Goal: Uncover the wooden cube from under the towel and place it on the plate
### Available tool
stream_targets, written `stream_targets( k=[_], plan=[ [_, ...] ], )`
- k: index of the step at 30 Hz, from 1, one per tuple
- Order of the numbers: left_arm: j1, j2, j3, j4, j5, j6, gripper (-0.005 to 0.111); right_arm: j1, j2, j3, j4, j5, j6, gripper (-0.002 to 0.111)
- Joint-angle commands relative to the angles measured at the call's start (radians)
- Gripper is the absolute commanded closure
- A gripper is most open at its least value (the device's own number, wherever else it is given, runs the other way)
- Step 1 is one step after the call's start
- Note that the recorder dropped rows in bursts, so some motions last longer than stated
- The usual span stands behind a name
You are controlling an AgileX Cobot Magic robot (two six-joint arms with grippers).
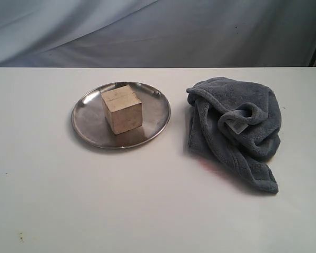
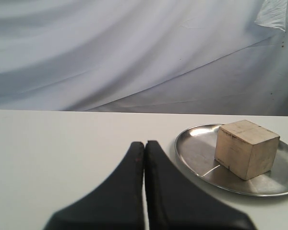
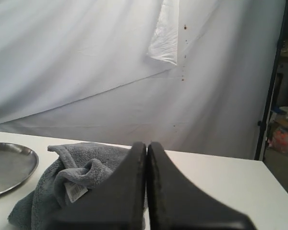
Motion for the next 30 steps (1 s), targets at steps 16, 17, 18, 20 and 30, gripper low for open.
stream_targets(
  k=[16, 17, 18, 20, 30],
  plan=[
    [-0.001, -0.002, 0.004, 0.001, -0.004, 0.0, 0.105, 0.001, -0.005, 0.012, 0.046, 0.101, -0.151, 0.108],
    [-0.001, -0.002, 0.004, 0.001, -0.004, 0.0, 0.105, 0.001, -0.005, 0.012, 0.046, 0.112, -0.151, 0.108],
    [-0.001, -0.002, 0.004, 0.001, -0.004, 0.0, 0.105, 0.001, -0.005, 0.012, 0.046, 0.12, -0.151, 0.108],
    [-0.001, -0.002, 0.004, 0.001, -0.004, 0.0, 0.105, 0.001, -0.005, 0.012, 0.046, 0.123, -0.151, 0.108],
    [-0.001, -0.002, 0.004, 0.001, -0.004, -0.003, 0.105, 0.001, -0.005, 0.012, 0.046, 0.066, -0.151, 0.108]
  ],
)
